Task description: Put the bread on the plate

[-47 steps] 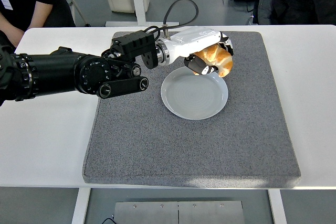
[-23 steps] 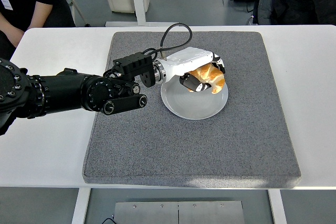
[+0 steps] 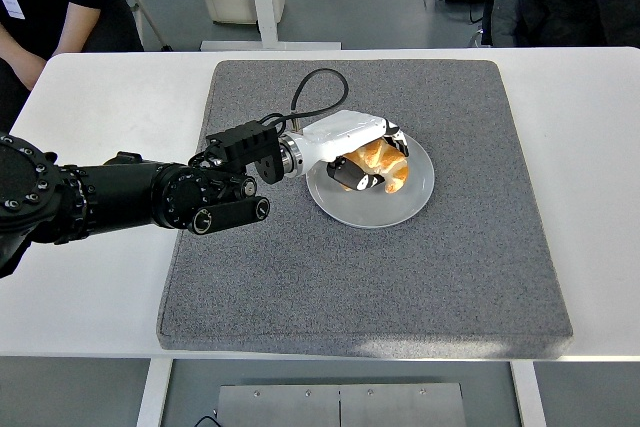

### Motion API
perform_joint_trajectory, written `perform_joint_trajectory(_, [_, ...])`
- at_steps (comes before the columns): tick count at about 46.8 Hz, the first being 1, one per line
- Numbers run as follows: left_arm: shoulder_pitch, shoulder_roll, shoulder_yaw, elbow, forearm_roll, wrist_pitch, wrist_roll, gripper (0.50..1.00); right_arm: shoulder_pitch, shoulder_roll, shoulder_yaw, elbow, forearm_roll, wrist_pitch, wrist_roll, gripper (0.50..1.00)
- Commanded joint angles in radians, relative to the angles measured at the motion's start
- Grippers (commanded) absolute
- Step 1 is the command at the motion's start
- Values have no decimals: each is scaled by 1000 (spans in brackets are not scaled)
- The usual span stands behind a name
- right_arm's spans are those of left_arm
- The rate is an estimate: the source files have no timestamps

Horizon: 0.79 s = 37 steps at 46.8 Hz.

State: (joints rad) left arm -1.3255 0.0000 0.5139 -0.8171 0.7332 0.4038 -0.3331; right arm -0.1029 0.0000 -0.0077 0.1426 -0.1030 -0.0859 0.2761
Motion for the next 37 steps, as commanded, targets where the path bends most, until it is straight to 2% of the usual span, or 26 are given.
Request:
perform_joint_trajectory(1, [12,0,2,12,0,0,-1,500,0,0,-2,0,0,0,0,1000])
perform_joint_trajectory(37, [31,0,-2,23,-1,0,-7,500,0,0,-2,0,0,0,0,1000])
